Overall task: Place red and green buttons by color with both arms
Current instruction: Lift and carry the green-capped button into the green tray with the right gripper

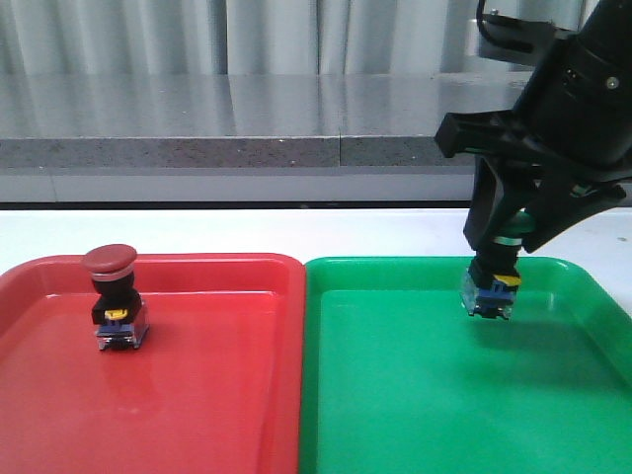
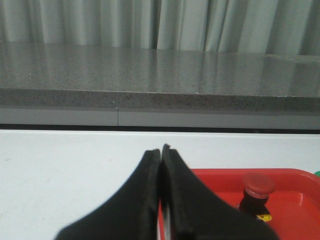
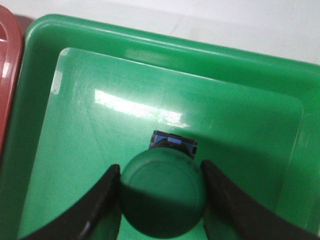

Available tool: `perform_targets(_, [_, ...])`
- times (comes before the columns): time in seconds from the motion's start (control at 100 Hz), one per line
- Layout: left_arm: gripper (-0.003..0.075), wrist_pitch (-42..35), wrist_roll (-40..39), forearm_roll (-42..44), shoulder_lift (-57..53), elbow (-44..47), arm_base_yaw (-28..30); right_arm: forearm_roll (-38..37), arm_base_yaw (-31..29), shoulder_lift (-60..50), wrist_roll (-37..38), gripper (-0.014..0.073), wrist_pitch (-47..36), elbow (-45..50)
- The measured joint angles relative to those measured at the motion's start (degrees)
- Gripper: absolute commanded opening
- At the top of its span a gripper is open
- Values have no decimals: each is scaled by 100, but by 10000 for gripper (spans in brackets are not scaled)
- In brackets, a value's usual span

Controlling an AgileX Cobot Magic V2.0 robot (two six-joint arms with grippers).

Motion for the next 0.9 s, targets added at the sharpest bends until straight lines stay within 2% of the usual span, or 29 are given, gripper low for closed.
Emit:
perform_targets(0.78, [-19,0,0,0,0,0,0,54,0,413,26,290,-92,23])
perform_targets(0.9, [-19,0,0,0,0,0,0,80,0,417,26,357,-92,11])
